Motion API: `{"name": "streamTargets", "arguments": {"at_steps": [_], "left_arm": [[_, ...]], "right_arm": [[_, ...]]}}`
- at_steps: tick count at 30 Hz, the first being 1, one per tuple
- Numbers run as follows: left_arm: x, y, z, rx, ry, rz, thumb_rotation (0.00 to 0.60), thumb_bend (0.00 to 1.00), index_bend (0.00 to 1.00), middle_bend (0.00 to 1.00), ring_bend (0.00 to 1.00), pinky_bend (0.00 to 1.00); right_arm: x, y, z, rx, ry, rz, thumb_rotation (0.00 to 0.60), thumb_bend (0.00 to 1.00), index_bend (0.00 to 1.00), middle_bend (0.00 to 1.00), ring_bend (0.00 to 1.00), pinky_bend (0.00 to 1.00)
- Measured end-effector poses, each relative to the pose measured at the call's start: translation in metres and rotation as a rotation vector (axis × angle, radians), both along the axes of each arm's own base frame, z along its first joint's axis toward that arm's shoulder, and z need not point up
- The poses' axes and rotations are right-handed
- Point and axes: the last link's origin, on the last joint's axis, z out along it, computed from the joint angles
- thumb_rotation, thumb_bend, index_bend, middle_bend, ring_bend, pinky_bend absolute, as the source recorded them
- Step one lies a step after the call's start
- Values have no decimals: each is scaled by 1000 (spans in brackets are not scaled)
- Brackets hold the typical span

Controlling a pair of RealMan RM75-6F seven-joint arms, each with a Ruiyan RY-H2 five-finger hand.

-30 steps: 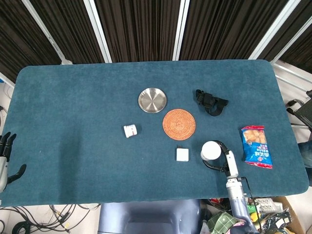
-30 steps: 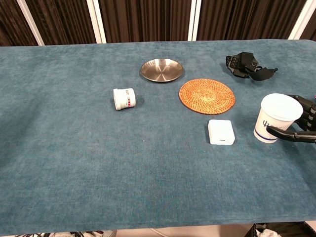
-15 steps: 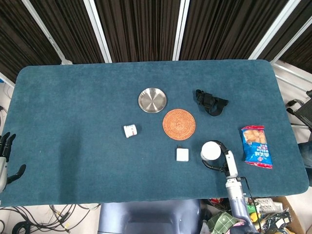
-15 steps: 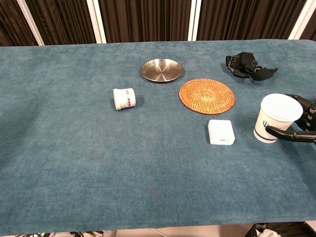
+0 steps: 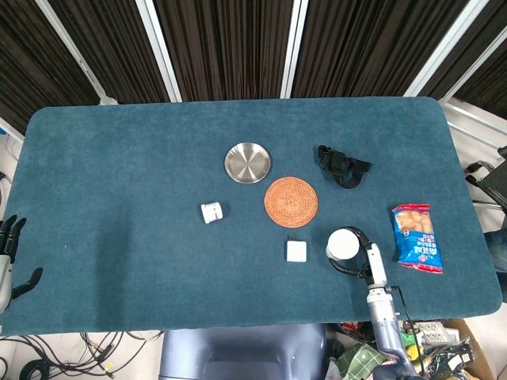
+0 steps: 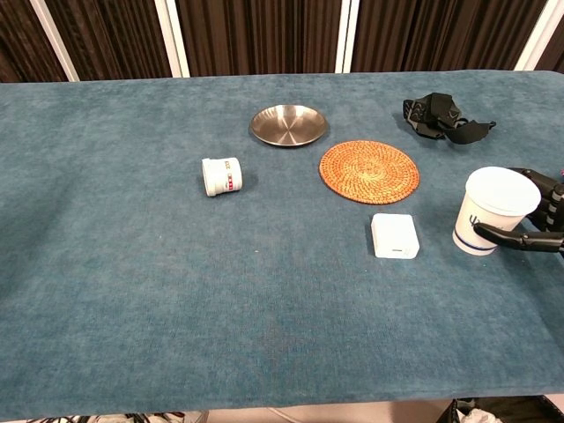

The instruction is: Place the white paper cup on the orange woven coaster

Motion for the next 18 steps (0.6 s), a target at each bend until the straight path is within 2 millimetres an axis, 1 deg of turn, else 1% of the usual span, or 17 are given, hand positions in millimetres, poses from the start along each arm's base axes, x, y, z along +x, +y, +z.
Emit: {"name": "streamTargets", "arguments": {"at_steps": [4, 10, 18], "left_arm": [[0, 0, 0, 1, 1, 1, 600, 266, 0, 21, 0, 0], [0, 0, 0, 2, 2, 3, 600, 266, 0, 20, 0, 0], [-1, -1, 0, 1, -1, 8, 600, 266, 0, 18, 0, 0]], "right_arm": [[0, 0, -1, 2, 2, -2, 600, 73, 316, 313, 323, 114], [-1, -1, 0, -2, 10, -5, 600, 73, 356, 346, 351, 149], [1, -5, 4, -11, 29, 12, 600, 99, 377, 372, 384, 172]]}}
